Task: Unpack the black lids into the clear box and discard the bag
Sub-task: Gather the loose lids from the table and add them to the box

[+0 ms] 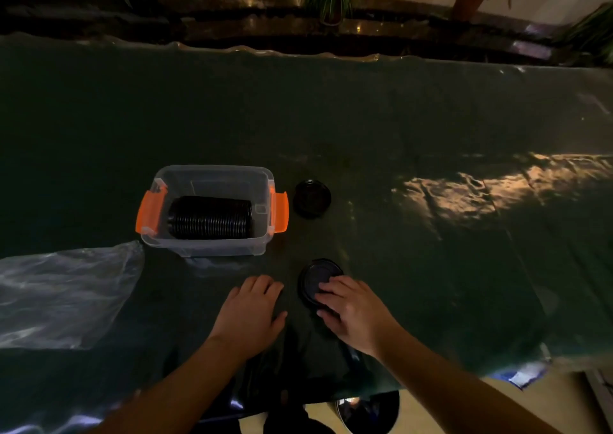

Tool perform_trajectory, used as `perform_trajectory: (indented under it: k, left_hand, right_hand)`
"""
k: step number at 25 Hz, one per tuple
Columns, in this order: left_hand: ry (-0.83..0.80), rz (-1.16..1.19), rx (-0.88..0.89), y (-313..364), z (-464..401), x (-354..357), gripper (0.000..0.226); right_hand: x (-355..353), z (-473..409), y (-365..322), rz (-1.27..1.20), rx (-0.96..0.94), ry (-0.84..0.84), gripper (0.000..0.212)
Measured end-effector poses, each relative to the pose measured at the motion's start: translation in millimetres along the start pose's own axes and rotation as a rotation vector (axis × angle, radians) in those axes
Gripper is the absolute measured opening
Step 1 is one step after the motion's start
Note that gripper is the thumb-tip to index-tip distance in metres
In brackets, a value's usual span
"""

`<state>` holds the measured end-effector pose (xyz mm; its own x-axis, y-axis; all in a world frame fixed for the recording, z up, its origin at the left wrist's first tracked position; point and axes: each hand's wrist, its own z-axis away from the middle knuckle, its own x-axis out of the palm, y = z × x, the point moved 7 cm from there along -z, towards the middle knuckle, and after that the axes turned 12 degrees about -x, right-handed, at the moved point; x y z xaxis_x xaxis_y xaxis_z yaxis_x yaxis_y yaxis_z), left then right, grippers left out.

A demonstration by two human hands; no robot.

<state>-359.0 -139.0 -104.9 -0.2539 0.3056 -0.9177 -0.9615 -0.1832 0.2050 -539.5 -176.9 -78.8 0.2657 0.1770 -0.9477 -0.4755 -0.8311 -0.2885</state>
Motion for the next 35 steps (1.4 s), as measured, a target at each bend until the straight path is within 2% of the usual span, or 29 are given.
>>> perform_trajectory:
  k: [5,7,11,13,16,18,21,25,27,29,32,35]
  left_hand:
    - [-0.044,0.022,-0.028,-11.5,-1.0,3.9,0.070]
    - [-0.079,0.024,-0.028,-14.9,1.0,8.1,0.076]
    - [-0.142,0.025,-0.012,-19.1,8.2,20.5,0.081]
    - [-0.135,0.042,-0.010,-20.5,11.6,24.1,0.078]
    - [-0.128,0.044,-0.028,-25.1,16.8,28.1,0.074]
    - [-0.130,0.050,-0.039,-27.2,19.4,29.9,0.073]
    - [-0.132,0.044,-0.039,-27.7,22.2,29.4,0.071]
    - [-0.118,0.126,-0.054,-24.2,20.3,20.7,0.068]
    - [-0.105,0.213,-0.062,-19.2,16.8,15.0,0.067]
    - [-0.101,0.295,-0.080,-12.8,11.1,10.3,0.068]
    - [-0.121,0.398,-0.113,-2.1,2.2,6.7,0.075]
    - [-0.181,0.530,-0.149,13.1,-7.7,10.4,0.074]
  right_hand:
    - [-30.8,-41.1,30.5,-0.042,0.082,0.132,0.020]
    - [-32.0,-77.6,63.3,-0.045,0.187,0.051,0.030]
    - [-6.2,-141.7,113.4,0.051,0.308,-0.218,0.052]
    - [9.8,-156.1,123.4,0.123,0.289,-0.309,0.052]
    - [24.5,-158.7,126.5,0.185,0.236,-0.351,0.037]
    - [20.8,-154.2,124.2,0.190,0.215,-0.331,0.030]
    - [-8.1,-135.7,105.1,0.147,0.201,-0.200,0.026]
    - [-48.8,-78.0,44.1,0.112,0.047,-0.045,0.013]
    - [-52.3,-42.8,15.7,0.127,-0.032,-0.018,0.019]
    - [-41.5,-13.9,-2.7,0.145,-0.076,-0.056,0.032]
    - [-13.9,7.9,-11.3,0.218,-0.083,-0.211,0.044]
    - [-5.1,12.7,-8.0,0.251,-0.049,-0.205,0.039]
